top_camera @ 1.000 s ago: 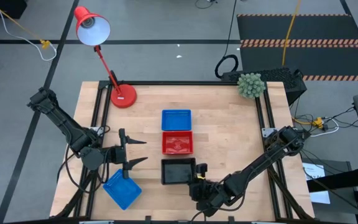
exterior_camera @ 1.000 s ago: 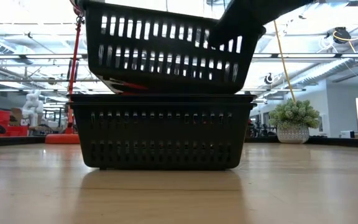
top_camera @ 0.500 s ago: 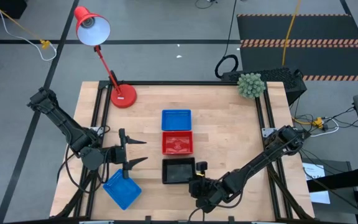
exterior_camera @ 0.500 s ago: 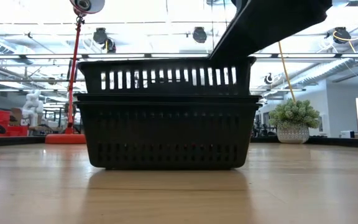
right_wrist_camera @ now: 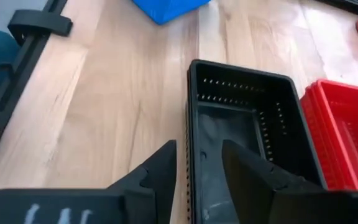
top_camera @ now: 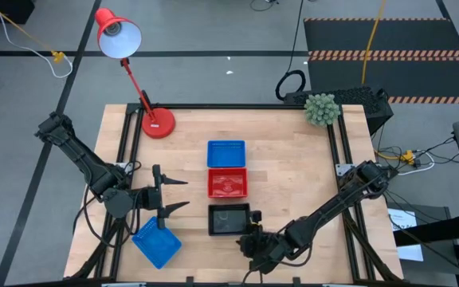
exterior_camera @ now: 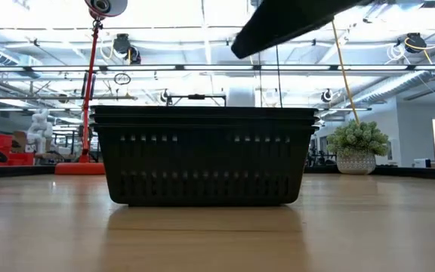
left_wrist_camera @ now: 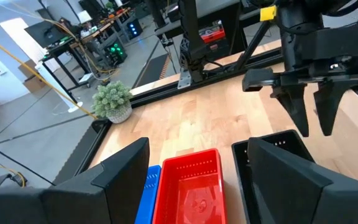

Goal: Stack baskets by color
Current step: Stack the bottom blue bin on the top stacked blue bins

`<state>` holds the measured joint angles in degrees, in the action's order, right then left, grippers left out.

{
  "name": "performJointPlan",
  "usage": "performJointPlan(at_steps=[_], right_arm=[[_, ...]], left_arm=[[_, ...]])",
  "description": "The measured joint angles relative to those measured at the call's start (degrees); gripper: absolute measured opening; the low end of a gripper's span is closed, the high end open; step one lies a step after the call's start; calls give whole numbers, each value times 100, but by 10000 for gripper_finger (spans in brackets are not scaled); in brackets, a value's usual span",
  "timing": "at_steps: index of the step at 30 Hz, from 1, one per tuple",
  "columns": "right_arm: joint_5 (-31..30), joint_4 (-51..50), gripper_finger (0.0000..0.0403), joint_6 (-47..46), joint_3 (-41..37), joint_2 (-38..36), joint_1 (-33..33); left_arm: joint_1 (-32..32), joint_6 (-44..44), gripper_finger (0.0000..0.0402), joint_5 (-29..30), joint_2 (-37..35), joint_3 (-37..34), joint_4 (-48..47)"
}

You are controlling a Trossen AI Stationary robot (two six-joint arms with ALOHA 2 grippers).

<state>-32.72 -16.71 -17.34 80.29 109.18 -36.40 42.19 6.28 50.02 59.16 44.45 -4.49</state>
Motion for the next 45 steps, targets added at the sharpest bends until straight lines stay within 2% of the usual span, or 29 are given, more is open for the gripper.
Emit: performJointPlan(at_steps=[6,13,17,29,36,45], right_arm=[[159,-18,123,26,2,-248,0],[484,-37,119,211,6,-789,-4],[597,-273,119,328,7,-1078,-48],[585,-981,118,328,9,-1507,-122],[570,-971,118,373,9,-1507,-58],[574,-971,118,504,9,-1505,175]], left_arm=[[0,-242,273,-163,2,-2,-10],[22,-494,273,-959,2,-4,-95],[119,-905,273,-1133,2,-4,-436],[1174,-2317,273,-1812,92,11,-1534],[1778,-3385,273,-2146,956,802,-3146],[2062,-3731,273,-3187,2357,1806,-4316]])
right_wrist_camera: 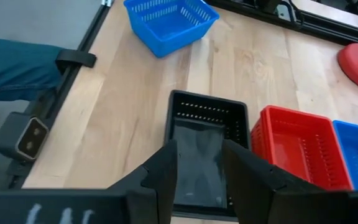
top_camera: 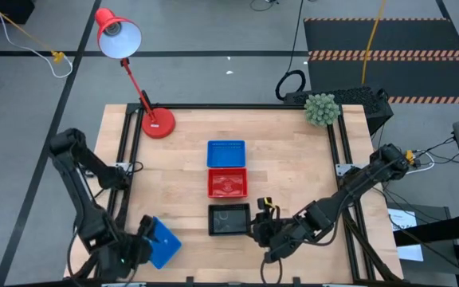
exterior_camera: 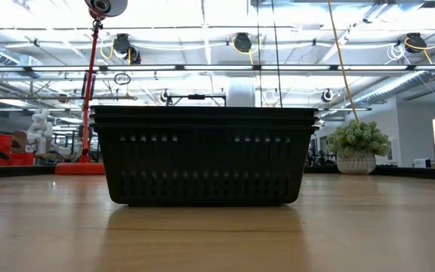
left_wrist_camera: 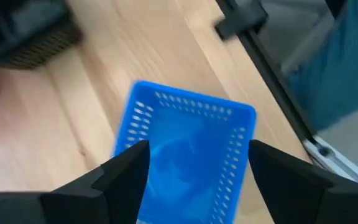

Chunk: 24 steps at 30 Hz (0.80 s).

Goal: Stack baskets by color
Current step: Stack the bottom blue bin on the top stacked blue bins

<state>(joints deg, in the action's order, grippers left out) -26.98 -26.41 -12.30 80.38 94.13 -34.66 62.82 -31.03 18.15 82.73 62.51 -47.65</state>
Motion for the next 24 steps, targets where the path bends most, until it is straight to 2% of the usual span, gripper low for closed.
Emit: performJointPlan(at_steps=[7,24], right_arm=[[2,0,118,126,0,0,115],[4,105,118,110,-2,0,133]], left_arm=[[98,-393,273,-560,318,71,-394],[672,-1278,273,-479,322,-171,-867]])
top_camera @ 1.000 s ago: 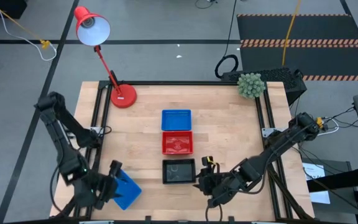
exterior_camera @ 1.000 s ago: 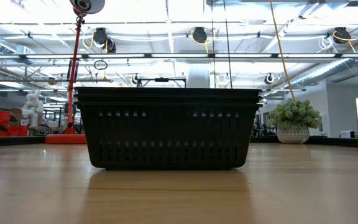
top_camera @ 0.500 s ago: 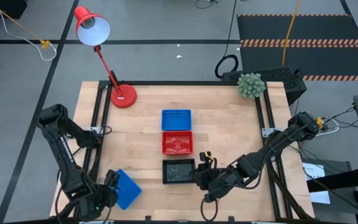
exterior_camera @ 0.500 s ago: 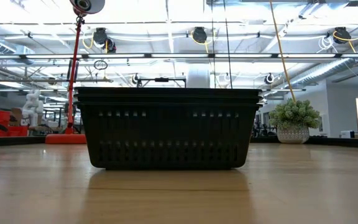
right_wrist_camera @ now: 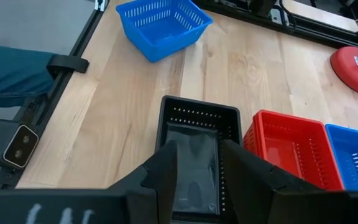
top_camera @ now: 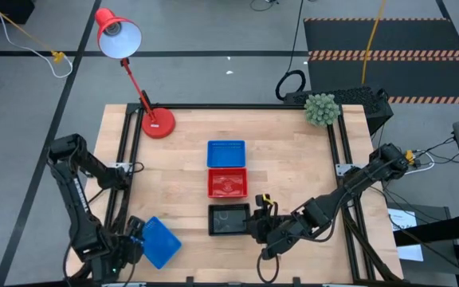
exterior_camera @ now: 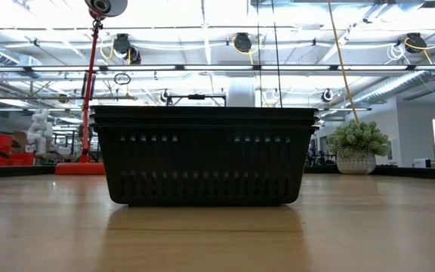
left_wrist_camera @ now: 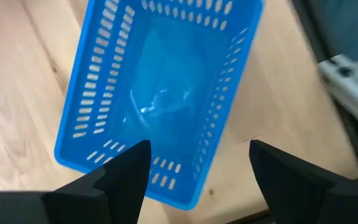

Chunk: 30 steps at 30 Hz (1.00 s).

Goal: Stack baskets by color
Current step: Stack the bottom blue bin on the top stacked blue bins

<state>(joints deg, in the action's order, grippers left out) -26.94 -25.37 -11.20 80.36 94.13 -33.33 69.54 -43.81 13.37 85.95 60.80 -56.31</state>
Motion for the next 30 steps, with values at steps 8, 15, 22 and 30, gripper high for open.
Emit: performJointPlan(at_steps=[8,15,22,30], right_arm=[[0,26,118,-4,0,0,-2],[0,24,118,-3,0,2,-2],[0,24,118,-4,0,2,-2],[1,24,118,-4,0,2,-2]], left_arm=[[-13,-27,232,-220,0,-457,463],[-13,-2,153,-437,0,-723,705],[-13,15,89,-450,0,-810,702],[-13,-70,30,-433,0,-810,715]])
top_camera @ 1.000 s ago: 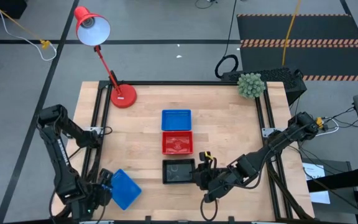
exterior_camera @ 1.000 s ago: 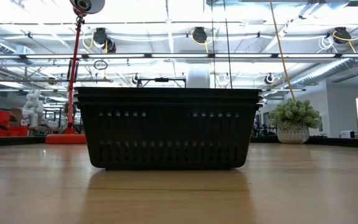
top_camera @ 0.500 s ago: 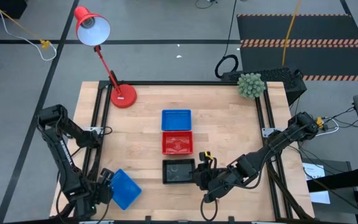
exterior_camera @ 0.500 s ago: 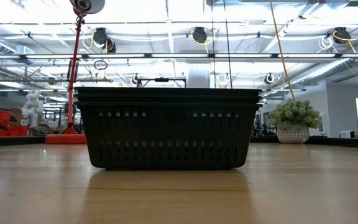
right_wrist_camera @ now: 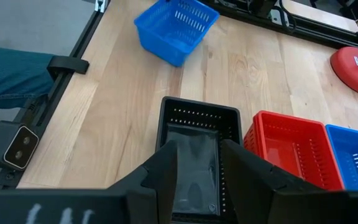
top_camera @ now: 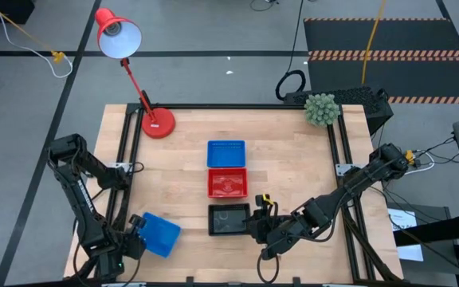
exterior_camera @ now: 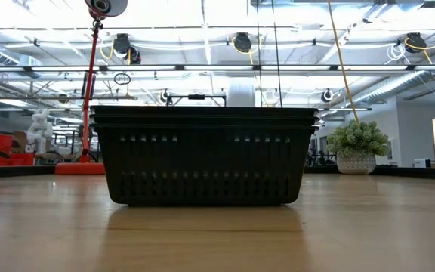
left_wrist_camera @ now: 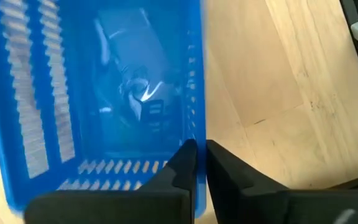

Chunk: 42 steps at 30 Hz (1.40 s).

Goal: Stack baskets by color
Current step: Stack the bottom blue bin on the top stacked blue bins

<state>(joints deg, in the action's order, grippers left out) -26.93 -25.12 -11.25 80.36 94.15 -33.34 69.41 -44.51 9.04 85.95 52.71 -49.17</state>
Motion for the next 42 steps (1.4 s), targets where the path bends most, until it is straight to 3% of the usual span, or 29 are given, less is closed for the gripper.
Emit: performJointPlan(at_steps=[5,12,16,21,27,35,42], right_arm=[[0,0,118,0,0,0,0],[1,0,118,0,0,0,0],[1,0,118,0,0,0,0],[1,0,118,0,0,0,0],[1,-2,118,34,0,1,0],[-1,-43,118,52,0,1,-2],[-10,-69,118,-121,0,2,-2]], left_arm=[[0,-140,35,101,0,0,-2],[0,-427,109,199,72,0,-2],[0,-409,127,168,206,0,-4],[0,-408,102,166,293,-2,-4],[0,-395,15,167,292,1,-29],[-312,-256,8,137,282,805,-1116],[-887,537,8,1053,273,2050,-2576]])
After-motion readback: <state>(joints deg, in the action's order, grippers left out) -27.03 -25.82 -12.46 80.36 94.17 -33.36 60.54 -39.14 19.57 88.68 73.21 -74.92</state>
